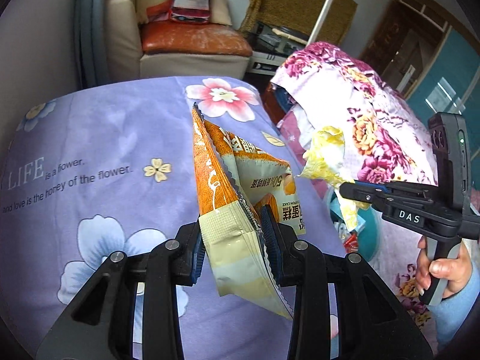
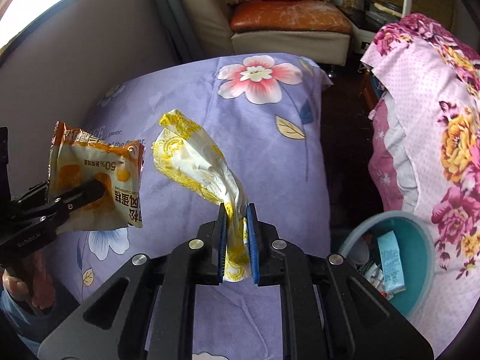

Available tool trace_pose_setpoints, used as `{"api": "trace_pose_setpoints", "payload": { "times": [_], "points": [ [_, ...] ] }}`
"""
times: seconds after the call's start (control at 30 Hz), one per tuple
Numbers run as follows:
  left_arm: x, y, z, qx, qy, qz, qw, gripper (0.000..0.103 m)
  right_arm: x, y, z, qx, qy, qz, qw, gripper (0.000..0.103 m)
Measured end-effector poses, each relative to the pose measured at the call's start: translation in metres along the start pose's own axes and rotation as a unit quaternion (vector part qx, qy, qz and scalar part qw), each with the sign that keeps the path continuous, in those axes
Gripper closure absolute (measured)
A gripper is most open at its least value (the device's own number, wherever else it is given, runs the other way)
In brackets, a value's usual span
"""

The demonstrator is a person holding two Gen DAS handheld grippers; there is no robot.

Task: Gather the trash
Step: 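Carry the snack bag with the left tool while the right tool carries the wrapper to the bin, then open the left tool dropping the snack bag while the right tool drops the wrapper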

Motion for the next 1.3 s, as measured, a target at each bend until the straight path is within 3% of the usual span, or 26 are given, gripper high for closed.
{"api": "trace_pose_setpoints", "payload": {
  "times": [0.27,0.63,1.03,1.13,1.3],
  "points": [
    [-0.008,0.09,0.023,-0.028,-0.02,0.05,0.9982,0.067,-0.032,0.071,-0.048,-0.019,0.039,0.061,0.997,0.091],
    [-0.036,0.203,0.082,-0.049,-0.072,0.121,0.9888,0.067,-0.083,0.176,-0.088,-0.033,0.064,0.16,0.984,0.091],
    [-0.051,0.25,0.128,-0.041,-0.112,0.161,0.9796,0.066,-0.11,0.235,-0.089,-0.03,0.061,0.2,0.977,0.091],
    [-0.053,0.256,0.135,-0.038,-0.117,0.167,0.9782,0.064,-0.113,0.243,-0.089,-0.033,0.06,0.206,0.976,0.091],
    [-0.052,0.262,0.14,-0.034,-0.117,0.175,0.977,0.05,-0.115,0.252,-0.089,-0.038,0.06,0.215,0.974,0.091]
  ]
}}
Point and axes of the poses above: each gripper's, at about its wrist camera, not at the fingertips, and z roughly the way its jaws point, y to its right, x to its top, the point moved 10 cm from there along z, roughly the way its jaws point, and after that the axes turned 2 degrees about y, right-handed, at the moved point
